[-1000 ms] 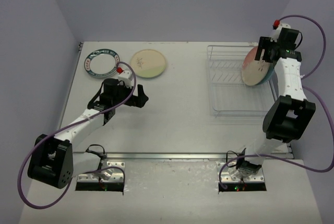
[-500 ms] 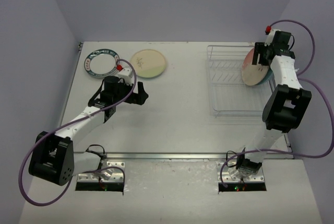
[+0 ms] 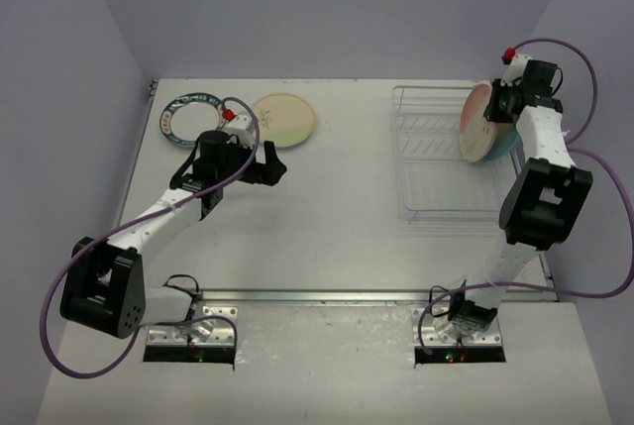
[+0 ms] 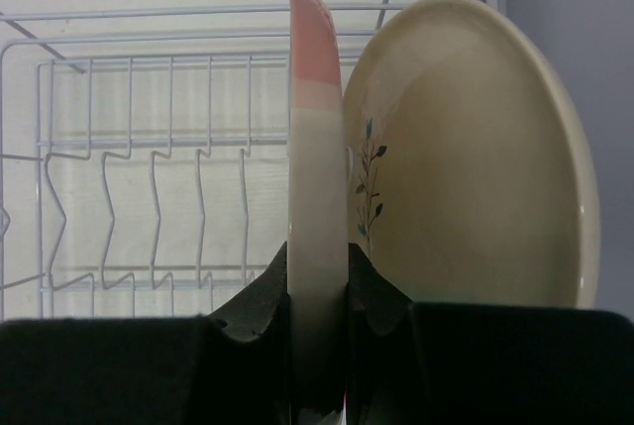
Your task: Unload the plates from the dish rack
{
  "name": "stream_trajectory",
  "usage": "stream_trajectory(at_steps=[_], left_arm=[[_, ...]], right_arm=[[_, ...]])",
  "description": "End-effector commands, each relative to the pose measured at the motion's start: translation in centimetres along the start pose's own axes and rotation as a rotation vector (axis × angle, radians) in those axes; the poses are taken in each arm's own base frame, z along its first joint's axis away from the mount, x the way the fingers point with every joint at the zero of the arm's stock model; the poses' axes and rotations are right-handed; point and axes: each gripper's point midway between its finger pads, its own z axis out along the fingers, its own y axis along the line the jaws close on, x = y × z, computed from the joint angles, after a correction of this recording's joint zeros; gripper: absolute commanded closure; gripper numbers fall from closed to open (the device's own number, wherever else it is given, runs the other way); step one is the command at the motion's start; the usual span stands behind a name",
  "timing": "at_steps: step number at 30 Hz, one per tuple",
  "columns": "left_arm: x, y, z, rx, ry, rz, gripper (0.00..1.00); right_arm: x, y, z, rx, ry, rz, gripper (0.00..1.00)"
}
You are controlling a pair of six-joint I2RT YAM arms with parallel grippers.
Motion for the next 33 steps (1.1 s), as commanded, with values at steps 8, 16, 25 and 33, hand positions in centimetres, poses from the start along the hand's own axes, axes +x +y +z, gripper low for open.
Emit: stream_trajectory(at_steps=[8, 16, 25, 33], left_arm=[[-3.3, -1.6, 1.1, 0.058, -0.051, -0.03, 0.01], [-3.4, -1.6, 1.7, 0.064, -0.045, -0.045, 0.01], [-2.6, -2.1, 2.2, 0.098, -0.011, -0.055, 0.0], [-2.3, -5.4, 0.9, 0.279, -0.013, -0.098, 0.01]], right_arm=[[-7.3, -0.6, -4.6, 0.064, -0.225, -0.097, 1.0], [-11.6, 2.0, -9.8, -0.035, -0.364, -0.122, 1.0], [-14.1, 4.2, -15.6, -0.094, -0.458, -0.115, 1.0], [-12.5, 10.4, -20.0, -0.396, -0.466, -0.001, 1.0]])
